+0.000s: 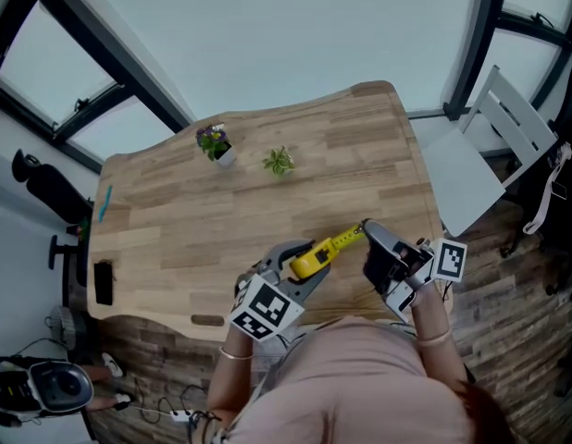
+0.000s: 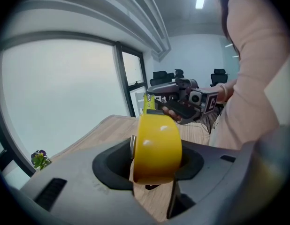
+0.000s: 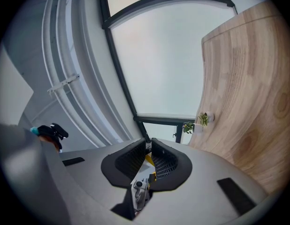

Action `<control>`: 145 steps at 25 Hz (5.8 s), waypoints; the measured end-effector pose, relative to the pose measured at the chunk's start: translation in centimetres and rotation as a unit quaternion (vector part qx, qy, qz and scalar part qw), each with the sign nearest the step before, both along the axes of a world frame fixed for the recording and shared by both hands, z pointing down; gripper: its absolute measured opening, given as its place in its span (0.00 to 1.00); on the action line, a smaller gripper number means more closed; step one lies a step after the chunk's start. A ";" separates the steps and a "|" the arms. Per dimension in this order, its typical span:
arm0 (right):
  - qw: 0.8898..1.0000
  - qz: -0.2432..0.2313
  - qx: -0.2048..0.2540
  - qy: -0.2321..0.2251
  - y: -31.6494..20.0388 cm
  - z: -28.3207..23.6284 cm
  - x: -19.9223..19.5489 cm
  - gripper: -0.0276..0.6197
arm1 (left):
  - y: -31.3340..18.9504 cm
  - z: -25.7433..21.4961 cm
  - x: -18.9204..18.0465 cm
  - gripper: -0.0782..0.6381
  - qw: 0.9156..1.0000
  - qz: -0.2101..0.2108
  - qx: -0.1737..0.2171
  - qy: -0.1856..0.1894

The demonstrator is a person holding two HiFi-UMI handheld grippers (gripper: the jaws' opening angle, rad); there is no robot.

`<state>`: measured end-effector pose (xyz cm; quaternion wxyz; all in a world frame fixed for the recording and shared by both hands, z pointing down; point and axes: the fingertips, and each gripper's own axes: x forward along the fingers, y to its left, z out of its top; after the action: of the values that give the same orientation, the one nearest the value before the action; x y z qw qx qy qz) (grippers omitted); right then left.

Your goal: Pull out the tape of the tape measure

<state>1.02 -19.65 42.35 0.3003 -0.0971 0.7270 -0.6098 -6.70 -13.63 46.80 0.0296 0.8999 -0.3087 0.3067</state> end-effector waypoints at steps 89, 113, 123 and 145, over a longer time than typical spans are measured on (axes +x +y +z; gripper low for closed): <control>0.989 0.143 0.035 -0.021 -5.5 -2.4 13.6 0.09 | 1.8 6.1 -4.3 0.36 0.995 0.013 -0.081 -0.064; 0.981 0.189 0.048 -0.025 -5.0 -2.5 16.6 0.09 | 1.9 6.7 -4.9 0.36 0.993 0.029 -0.078 -0.078; 0.977 0.202 0.052 -0.031 -4.5 -2.5 17.6 0.08 | 1.1 6.1 -4.7 0.36 0.992 0.043 -0.056 -0.102; 0.973 0.222 0.057 -0.030 -3.9 -2.5 19.0 0.08 | 0.6 6.1 -3.9 0.36 0.991 0.053 -0.056 -0.110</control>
<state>20.02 -23.58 39.83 0.4550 -0.2206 0.7116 -0.4878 -10.65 -13.04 52.87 0.0297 0.8724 -0.2447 0.4221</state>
